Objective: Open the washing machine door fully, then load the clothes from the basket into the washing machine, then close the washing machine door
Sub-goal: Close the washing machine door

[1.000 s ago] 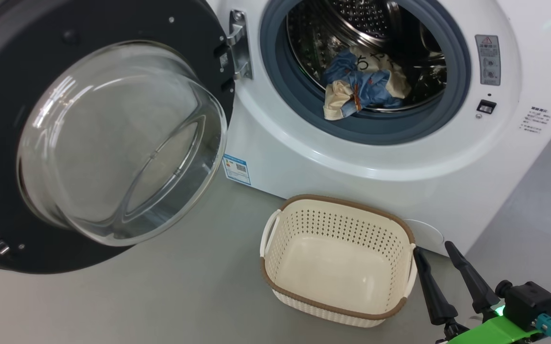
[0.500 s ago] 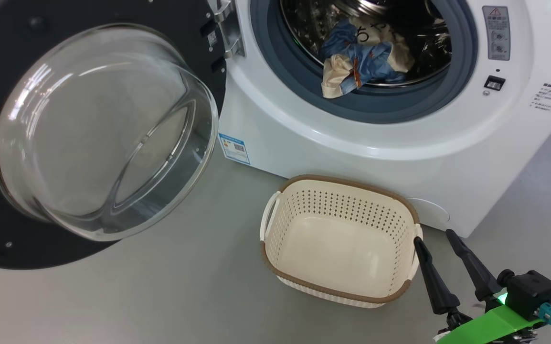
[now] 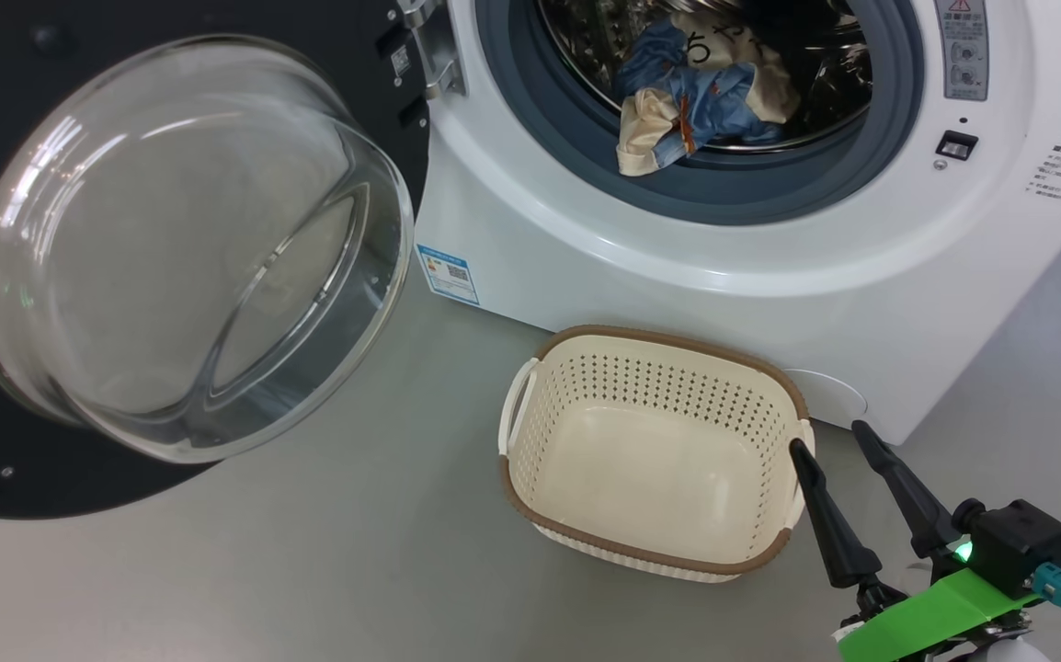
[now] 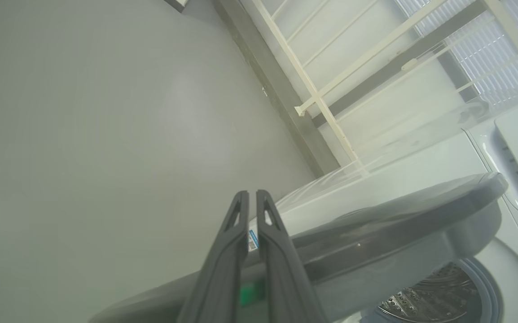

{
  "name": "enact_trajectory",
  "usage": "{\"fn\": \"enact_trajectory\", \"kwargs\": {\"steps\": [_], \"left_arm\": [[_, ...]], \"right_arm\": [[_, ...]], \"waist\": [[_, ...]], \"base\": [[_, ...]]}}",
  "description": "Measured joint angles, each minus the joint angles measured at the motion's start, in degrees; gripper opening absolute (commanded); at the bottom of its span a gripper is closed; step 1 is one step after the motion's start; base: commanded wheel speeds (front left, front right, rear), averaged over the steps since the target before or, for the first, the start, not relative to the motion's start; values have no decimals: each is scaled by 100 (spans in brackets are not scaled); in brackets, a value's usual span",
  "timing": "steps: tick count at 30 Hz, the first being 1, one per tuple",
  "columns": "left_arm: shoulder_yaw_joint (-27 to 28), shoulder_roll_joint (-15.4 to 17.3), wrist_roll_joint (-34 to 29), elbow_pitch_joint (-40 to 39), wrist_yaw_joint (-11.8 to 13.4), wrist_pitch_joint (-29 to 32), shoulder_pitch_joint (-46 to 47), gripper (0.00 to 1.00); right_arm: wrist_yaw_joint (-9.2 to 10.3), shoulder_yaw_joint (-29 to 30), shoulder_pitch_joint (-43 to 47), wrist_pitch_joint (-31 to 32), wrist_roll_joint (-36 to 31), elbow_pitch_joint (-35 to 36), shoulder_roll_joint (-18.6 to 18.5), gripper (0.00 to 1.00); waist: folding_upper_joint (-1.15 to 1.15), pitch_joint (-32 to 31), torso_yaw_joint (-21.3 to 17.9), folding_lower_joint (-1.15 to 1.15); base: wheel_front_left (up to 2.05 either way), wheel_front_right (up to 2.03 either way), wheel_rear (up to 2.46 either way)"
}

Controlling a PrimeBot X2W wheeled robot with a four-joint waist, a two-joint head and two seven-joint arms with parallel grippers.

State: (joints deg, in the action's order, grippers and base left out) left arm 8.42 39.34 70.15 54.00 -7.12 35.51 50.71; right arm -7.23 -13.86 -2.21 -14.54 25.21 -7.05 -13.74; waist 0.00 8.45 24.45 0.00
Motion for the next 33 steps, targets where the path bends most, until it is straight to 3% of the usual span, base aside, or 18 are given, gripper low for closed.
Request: {"fn": "enact_trajectory", "kwargs": {"steps": [15, 33], "left_arm": [[-207, 101, 327, 218, 1, 964, 30, 0], [-459, 74, 1070, -1056, 1, 2822, -669, 0]], "right_arm": [[0, -51, 0, 0, 0, 22, -71, 100], [0, 113, 16, 0, 0, 20, 1, 100]], "waist": [[0, -17, -103, 0], [0, -281, -178, 0]], "base": [[0, 0, 0], [0, 0, 0]]}}
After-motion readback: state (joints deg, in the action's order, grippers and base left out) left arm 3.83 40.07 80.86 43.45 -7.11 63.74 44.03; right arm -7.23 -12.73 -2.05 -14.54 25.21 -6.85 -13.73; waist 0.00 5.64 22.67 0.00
